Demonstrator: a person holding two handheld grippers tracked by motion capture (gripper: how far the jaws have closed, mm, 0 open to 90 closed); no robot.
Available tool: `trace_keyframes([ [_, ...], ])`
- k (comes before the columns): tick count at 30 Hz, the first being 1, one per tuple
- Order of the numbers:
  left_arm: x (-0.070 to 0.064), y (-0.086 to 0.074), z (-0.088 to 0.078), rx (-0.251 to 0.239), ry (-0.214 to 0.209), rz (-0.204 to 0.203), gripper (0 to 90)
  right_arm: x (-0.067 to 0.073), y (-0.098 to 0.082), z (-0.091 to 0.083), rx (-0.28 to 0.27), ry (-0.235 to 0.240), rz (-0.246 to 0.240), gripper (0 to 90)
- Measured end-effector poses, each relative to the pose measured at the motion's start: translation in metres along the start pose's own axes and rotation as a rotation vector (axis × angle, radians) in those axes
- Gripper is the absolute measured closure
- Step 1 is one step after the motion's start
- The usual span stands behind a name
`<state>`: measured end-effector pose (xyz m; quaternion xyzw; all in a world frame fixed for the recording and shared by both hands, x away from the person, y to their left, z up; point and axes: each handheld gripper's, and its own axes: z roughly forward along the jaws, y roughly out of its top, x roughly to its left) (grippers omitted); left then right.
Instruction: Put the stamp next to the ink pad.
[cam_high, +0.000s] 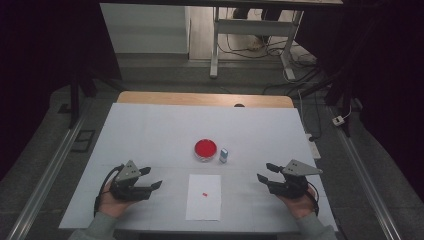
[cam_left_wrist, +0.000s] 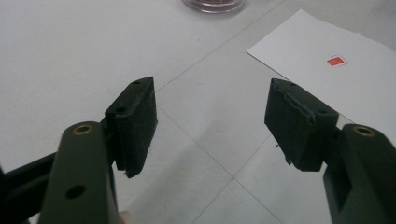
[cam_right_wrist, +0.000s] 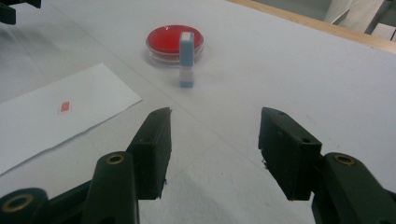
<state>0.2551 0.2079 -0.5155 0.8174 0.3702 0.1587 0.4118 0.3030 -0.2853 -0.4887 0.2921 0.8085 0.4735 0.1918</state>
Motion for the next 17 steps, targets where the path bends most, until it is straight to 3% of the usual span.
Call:
trace_keyframes([
  [17, 0.0001, 0.0008, -0.0003, -0.003, 0.0, 0.001, 33.9, -0.0017, -0.0046, 0.0001, 0.009, 0.019, -0.004, 44.5],
])
